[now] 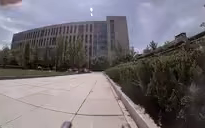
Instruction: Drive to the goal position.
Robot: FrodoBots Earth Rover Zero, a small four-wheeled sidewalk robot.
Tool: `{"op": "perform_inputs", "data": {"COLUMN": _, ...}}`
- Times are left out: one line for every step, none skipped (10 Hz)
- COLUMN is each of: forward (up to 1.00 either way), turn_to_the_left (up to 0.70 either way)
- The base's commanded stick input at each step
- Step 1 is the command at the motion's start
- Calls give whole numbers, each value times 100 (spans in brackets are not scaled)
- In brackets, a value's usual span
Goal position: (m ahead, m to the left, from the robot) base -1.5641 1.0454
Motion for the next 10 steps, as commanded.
{"op": "perform_inputs", "data": {"forward": 0, "turn_to_the_left": 0}}
{"op": "perform_inputs", "data": {"forward": 2, "turn_to_the_left": 0}}
{"op": "perform_inputs", "data": {"forward": 3, "turn_to_the_left": 0}}
{"op": "perform_inputs", "data": {"forward": 1, "turn_to_the_left": 0}}
{"op": "perform_inputs", "data": {"forward": 0, "turn_to_the_left": 0}}
{"op": "perform_inputs", "data": {"forward": 0, "turn_to_the_left": 0}}
{"op": "perform_inputs", "data": {"forward": 0, "turn_to_the_left": 0}}
{"op": "perform_inputs", "data": {"forward": 4, "turn_to_the_left": 0}}
{"op": "perform_inputs", "data": {"forward": 0, "turn_to_the_left": 0}}
{"op": "perform_inputs", "data": {"forward": 0, "turn_to_the_left": 0}}
